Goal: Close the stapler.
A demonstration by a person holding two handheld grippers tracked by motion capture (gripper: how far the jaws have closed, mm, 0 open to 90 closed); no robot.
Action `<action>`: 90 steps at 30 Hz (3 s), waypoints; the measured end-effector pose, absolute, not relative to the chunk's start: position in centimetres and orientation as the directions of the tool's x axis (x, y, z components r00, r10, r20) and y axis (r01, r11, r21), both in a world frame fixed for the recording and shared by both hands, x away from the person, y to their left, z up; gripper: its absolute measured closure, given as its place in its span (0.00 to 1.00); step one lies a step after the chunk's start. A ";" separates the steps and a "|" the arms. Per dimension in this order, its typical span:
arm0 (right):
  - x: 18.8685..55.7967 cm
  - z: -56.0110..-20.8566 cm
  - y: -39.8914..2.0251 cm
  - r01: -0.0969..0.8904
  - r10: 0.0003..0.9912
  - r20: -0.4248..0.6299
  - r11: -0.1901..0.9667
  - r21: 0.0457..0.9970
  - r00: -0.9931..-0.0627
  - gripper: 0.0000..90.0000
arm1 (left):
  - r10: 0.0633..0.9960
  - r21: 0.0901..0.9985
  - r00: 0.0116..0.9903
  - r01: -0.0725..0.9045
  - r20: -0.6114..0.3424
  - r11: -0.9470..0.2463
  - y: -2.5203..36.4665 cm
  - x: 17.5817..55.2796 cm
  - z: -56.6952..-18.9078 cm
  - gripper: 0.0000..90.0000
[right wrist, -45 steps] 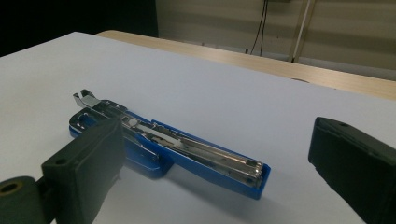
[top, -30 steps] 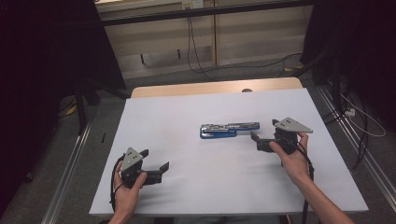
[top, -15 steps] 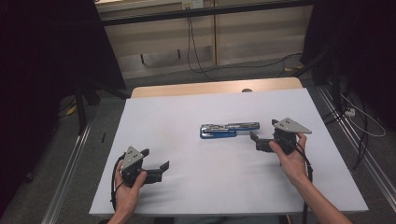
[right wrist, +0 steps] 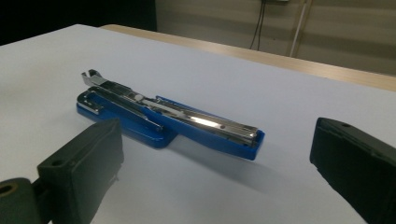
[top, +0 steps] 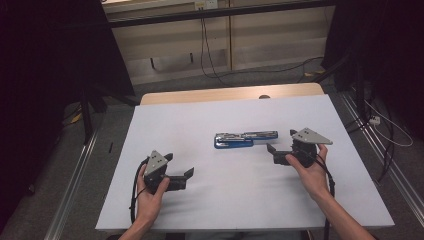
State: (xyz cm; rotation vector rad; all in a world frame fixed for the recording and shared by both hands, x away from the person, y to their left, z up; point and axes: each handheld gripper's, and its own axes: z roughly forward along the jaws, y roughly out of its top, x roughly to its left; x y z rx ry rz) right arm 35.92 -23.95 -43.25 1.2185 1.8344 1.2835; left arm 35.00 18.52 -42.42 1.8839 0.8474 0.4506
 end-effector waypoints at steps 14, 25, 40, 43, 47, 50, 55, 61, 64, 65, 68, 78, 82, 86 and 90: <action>36.1 -43.4 -23.7 0.351 0.893 0.056 0.117 0.929 -0.446 0.03 | 0.697 0.909 0.714 0.334 -0.070 -0.251 15.6 37.5 -41.9 0.07; 36.3 -43.6 -23.6 0.350 0.887 0.053 0.126 0.928 -0.459 0.10 | 0.673 0.918 0.737 0.305 -0.058 -0.254 13.5 39.1 -41.6 0.06; 36.7 -43.7 -24.0 0.353 0.908 0.003 0.160 0.922 -0.419 0.19 | 0.694 0.915 0.717 0.321 -0.065 -0.246 12.0 42.4 -42.4 0.06; 36.8 -43.8 -24.0 0.363 0.906 0.014 0.155 0.919 -0.423 0.22 | 0.691 0.905 0.721 0.324 -0.047 -0.277 11.5 43.0 -42.5 0.06; 36.9 -43.8 -23.9 0.371 0.899 0.016 0.164 0.914 -0.437 0.26 | 0.688 0.908 0.723 0.324 -0.058 -0.264 10.9 43.6 -42.5 0.06; 37.0 -43.9 -23.8 0.374 0.894 0.020 0.167 0.912 -0.447 0.29 | 0.686 0.904 0.725 0.328 -0.055 -0.274 10.3 44.3 -42.6 0.06; 37.1 -44.0 -23.8 0.387 0.888 0.021 0.179 0.904 -0.460 0.32 | 0.683 0.904 0.728 0.330 -0.060 -0.271 9.7 45.0 -42.8 0.06; 37.1 -44.0 -24.1 0.388 0.903 0.014 0.171 0.906 -0.430 0.50 | 0.673 0.890 0.738 0.340 -0.053 -0.303 9.2 44.9 -43.4 0.06; 37.0 -44.0 -24.3 0.395 0.896 0.019 0.176 0.902 -0.443 0.60 | 0.676 0.884 0.734 0.355 -0.063 -0.304 9.0 44.9 -43.6 0.05; 37.0 -44.0 -24.3 0.392 0.895 0.021 0.174 0.903 -0.446 0.65 | 0.675 0.886 0.735 0.354 -0.064 -0.300 8.9 44.9 -43.7 0.05; 37.0 -44.0 -24.5 0.389 0.889 0.040 0.159 0.907 -0.456 0.72 | 0.668 0.892 0.741 0.346 -0.068 -0.292 8.7 44.9 -43.6 0.07; 37.3 -44.4 -24.5 0.387 0.884 0.070 0.130 0.913 -0.463 1.00 | 0.652 0.882 0.753 0.364 -0.090 -0.299 8.5 44.8 -43.8 0.11; 37.3 -44.4 -24.5 0.392 0.880 0.069 0.137 0.910 -0.469 1.00 | 0.642 0.881 0.763 0.357 -0.082 -0.312 8.4 44.7 -43.8 0.22; 37.2 -44.4 -24.5 0.398 0.876 0.072 0.142 0.907 -0.476 1.00 | 0.633 0.876 0.770 0.358 -0.081 -0.323 8.4 44.6 -43.8 0.39; 37.2 -44.5 -24.5 0.402 0.875 0.066 0.152 0.903 -0.480 1.00 | 0.615 0.875 0.782 0.362 -0.099 -0.320 8.4 44.5 -43.7 0.59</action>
